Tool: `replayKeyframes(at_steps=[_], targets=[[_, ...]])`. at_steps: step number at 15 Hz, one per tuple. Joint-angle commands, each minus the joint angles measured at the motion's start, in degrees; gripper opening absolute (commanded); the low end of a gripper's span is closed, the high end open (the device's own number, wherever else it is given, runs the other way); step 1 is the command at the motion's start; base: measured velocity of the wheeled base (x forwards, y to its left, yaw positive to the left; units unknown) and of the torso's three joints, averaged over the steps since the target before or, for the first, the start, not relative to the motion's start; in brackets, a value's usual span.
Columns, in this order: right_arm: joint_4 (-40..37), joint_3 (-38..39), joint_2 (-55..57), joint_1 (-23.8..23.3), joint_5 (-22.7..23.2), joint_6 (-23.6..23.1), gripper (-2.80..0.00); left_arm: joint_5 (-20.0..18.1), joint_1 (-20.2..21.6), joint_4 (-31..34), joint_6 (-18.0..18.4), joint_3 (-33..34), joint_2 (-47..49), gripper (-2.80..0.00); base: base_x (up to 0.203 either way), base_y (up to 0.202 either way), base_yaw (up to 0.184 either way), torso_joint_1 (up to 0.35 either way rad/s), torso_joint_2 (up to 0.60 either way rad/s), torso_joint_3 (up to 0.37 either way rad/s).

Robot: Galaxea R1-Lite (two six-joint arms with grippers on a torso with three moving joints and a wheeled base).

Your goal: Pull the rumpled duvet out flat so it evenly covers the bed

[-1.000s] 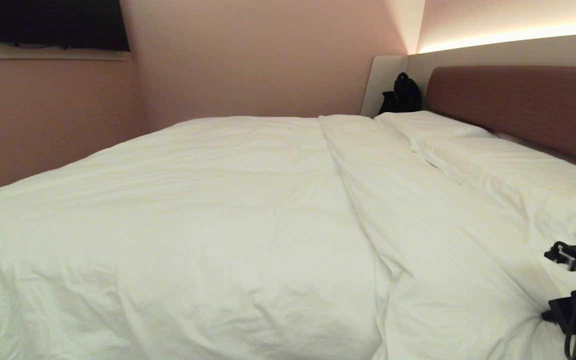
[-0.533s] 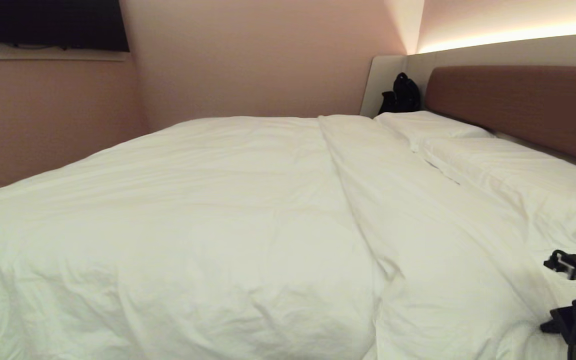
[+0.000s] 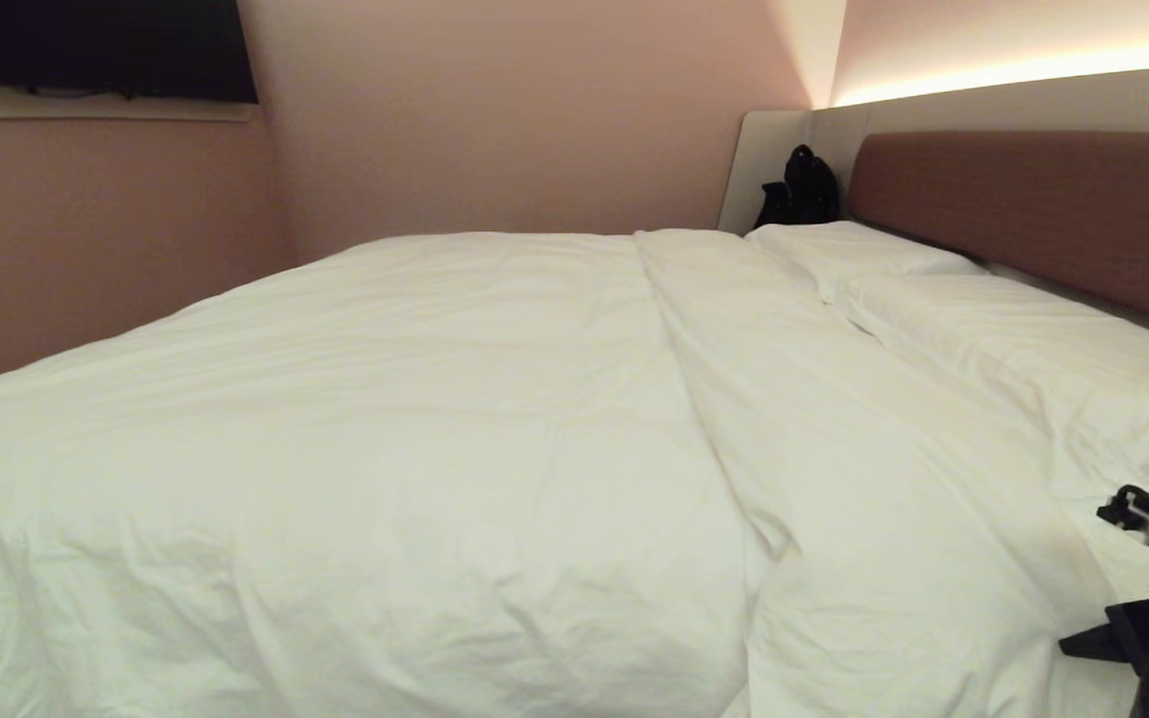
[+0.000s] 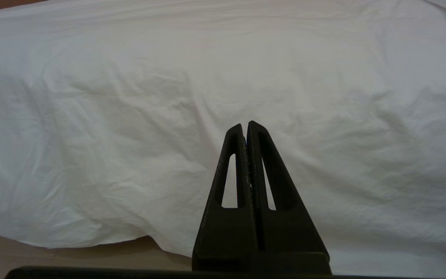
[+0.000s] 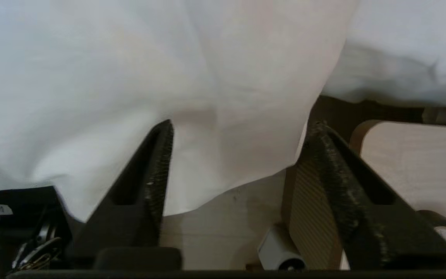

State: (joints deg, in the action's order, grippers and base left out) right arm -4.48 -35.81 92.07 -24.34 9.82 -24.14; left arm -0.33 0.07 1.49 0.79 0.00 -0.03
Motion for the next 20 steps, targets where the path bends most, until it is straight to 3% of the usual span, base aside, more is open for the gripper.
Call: replayKeyframes(at_steps=[1, 4, 5, 8, 11, 14, 20], targets=[[-1.23, 0.49, -5.69, 0.15, 2.73, 0.08, 0.0, -0.02, 0.01, 0.01, 0.0, 0.0, 0.03, -2.8, 0.0, 0.0, 0.0, 0.0, 0.0, 0.0], [-5.95, 0.8, -14.39, 0.91, 5.31, 2.64, 0.0, -0.02, 0.01, 0.01, 0.0, 0.0, 0.03, -2.8, 0.0, 0.0, 0.0, 0.0, 0.0, 0.0], [-8.55, 0.7, -17.71, 1.15, 6.75, 3.58, -2.8, -0.02, 0.01, 0.09, 0.0, 0.0, 0.03, -2.8, 0.0, 0.0, 0.0, 0.0, 0.0, 0.0], [-14.46, 0.26, -23.8, 2.19, 10.08, 6.53, -2.8, -0.02, 0.01, 0.01, 0.0, 0.0, 0.03, -2.8, 0.0, 0.0, 0.0, 0.0, 0.0, 0.0], [-15.87, -0.15, -27.12, 3.77, 10.59, 10.95, -2.8, -0.02, 0.01, 0.01, 0.0, 0.0, 0.03, -2.8, 0.0, 0.0, 0.0, 0.0, 0.0, 0.0], [-16.03, -2.91, -32.09, 5.78, 11.97, 21.88, -2.8, -0.02, 0.01, 0.01, 0.0, 0.0, 0.03, -2.8, 0.0, 0.0, 0.0, 0.0, 0.0, 0.0], [-20.55, -3.83, -44.13, 6.04, 15.44, 33.15, -2.8, -0.02, 0.01, 0.01, 0.0, 0.0, 0.03, -2.8, 0.0, 0.0, 0.0, 0.0, 0.0, 0.0]])
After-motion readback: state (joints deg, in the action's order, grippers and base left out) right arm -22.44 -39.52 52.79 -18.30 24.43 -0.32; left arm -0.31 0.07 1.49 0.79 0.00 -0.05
